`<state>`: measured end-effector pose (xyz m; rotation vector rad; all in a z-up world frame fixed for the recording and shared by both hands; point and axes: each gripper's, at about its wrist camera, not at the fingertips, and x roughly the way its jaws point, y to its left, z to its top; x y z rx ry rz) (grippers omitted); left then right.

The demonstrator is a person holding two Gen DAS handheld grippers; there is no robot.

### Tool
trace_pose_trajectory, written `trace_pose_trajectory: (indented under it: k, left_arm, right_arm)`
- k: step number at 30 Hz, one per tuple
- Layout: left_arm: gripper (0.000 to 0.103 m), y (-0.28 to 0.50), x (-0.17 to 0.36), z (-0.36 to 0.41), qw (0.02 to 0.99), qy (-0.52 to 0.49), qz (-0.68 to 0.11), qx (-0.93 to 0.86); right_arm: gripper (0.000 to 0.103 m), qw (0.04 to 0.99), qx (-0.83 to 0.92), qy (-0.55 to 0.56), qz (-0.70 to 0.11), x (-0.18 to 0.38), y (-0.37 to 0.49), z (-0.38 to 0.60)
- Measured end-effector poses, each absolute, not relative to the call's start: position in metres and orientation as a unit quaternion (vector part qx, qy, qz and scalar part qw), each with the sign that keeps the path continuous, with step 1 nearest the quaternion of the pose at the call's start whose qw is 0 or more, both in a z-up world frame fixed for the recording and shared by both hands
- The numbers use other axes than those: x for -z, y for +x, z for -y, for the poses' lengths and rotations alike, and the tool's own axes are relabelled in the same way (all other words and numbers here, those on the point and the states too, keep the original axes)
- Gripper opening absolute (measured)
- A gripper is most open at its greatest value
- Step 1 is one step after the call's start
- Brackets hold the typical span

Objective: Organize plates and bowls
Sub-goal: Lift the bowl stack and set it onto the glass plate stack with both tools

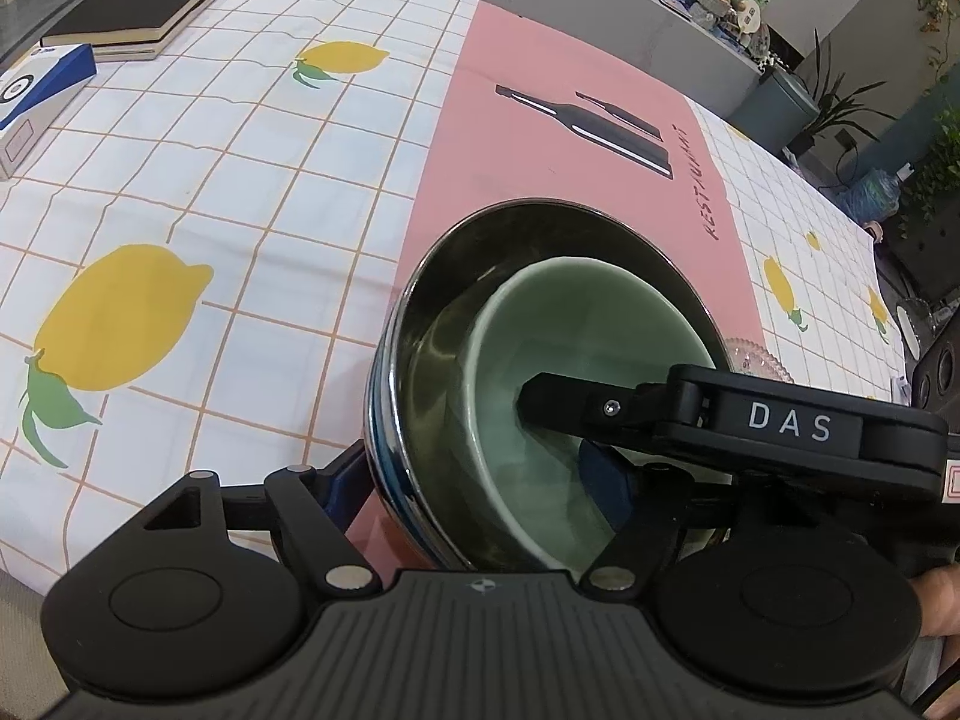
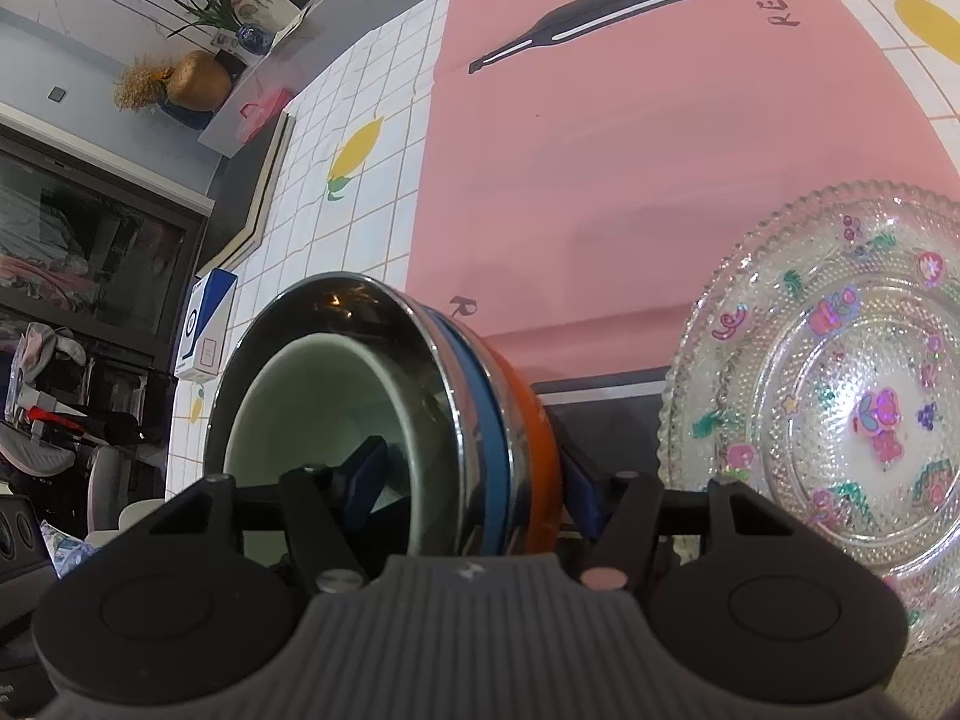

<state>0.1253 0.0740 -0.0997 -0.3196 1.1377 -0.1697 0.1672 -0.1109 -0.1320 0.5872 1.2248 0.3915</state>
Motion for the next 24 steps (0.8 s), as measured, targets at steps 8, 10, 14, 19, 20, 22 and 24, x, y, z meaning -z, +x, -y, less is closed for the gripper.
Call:
trace_pose_trajectory:
  k: [8, 10, 14, 19, 20, 22, 24]
  left_arm:
    - [0.083, 0.118, 0.088, -0.074, 0.844, -0.146, -0.510, 0.079]
    - [0.083, 0.117, 0.083, -0.074, 0.847, -0.148, -0.505, 0.078]
    - [0.083, 0.115, 0.079, -0.073, 0.850, -0.148, -0.500, 0.075]
    - [0.081, 0.113, 0.071, -0.070, 0.853, -0.145, -0.495, 0.072]
    - [0.081, 0.112, 0.069, -0.069, 0.854, -0.146, -0.493, 0.072]
    - [0.080, 0.109, 0.065, -0.068, 0.857, -0.146, -0.488, 0.073]
    - [0.079, 0.107, 0.060, -0.067, 0.859, -0.145, -0.485, 0.074]
  right_arm:
    - [0.060, 0.776, -0.188, 0.266, -0.541, 0.119, 0.163, 0.113]
    - [0.060, 0.778, -0.191, 0.265, -0.536, 0.114, 0.161, 0.113]
    - [0.059, 0.781, -0.191, 0.264, -0.533, 0.109, 0.160, 0.112]
    - [0.059, 0.783, -0.189, 0.269, -0.528, 0.101, 0.157, 0.115]
    - [0.059, 0.784, -0.189, 0.268, -0.526, 0.100, 0.156, 0.116]
    - [0.059, 0.787, -0.191, 0.268, -0.522, 0.096, 0.154, 0.119]
    - [0.059, 0.787, -0.194, 0.271, -0.520, 0.091, 0.151, 0.122]
